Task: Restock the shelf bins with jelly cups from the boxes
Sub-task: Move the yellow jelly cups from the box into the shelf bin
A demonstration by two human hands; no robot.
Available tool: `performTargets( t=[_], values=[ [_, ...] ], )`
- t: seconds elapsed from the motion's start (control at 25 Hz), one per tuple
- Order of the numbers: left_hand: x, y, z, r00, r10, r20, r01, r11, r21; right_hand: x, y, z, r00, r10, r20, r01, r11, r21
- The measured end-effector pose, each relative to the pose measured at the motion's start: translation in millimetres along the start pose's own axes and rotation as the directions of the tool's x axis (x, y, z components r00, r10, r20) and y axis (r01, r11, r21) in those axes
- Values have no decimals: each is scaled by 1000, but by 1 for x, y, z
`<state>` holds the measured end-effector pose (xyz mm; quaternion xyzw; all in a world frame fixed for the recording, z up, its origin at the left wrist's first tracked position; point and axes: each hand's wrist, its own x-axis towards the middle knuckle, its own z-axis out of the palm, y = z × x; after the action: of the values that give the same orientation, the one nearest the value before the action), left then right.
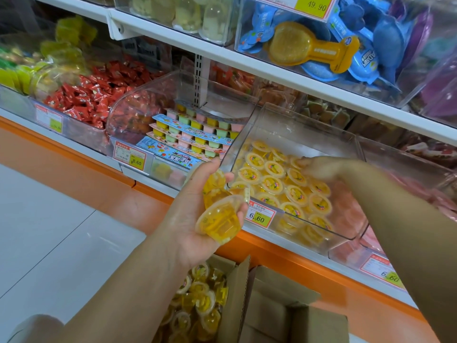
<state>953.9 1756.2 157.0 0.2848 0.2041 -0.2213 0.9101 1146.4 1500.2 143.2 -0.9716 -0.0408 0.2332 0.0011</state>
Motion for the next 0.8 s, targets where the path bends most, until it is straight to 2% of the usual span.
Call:
performTargets(
  t=[0.08,0.16,0.24,0.36,0.4,0.48,0.56,0.6,0.68,0.8],
  values=[
    [0,-1,1,1000,-5,5,5,1000,-2,-4,2,6,999,-34,-20,35,999,41],
    [-1,-3,3,1000,-13,1,13,1000,-3,-10,2,7,990,-34,-137,62,976,211],
    [0,-4,3,1000,-19,2,19,1000,-4,-18,-3,2,960,10,-278,95,927,364],
    [-1,-4,5,999,-36,-10,36,999,-27,-32,-15,-3,934,0,-356,190,846,498],
    [0,-4,5,999,-49,-13,49,998,-45,-42,-23,-5,934,-46,-356,246,803,542],
    [0,-4,7,998,-64,-18,62,995,-77,-71,-45,-6,909,-258,-327,412,665,623],
    [1,-5,7,998,-53,-16,51,993,-103,-109,-70,-7,813,-502,-295,557,521,647],
    [1,-5,9,999,-49,-6,48,991,-121,-126,-81,-7,756,-594,-276,609,482,630],
    [2,-6,9,998,-39,40,44,989,-140,-144,-97,-1,699,-679,-226,660,491,569],
    [3,-4,8,997,-24,68,30,994,-101,-151,-106,6,697,-689,-198,662,513,546]
  ],
)
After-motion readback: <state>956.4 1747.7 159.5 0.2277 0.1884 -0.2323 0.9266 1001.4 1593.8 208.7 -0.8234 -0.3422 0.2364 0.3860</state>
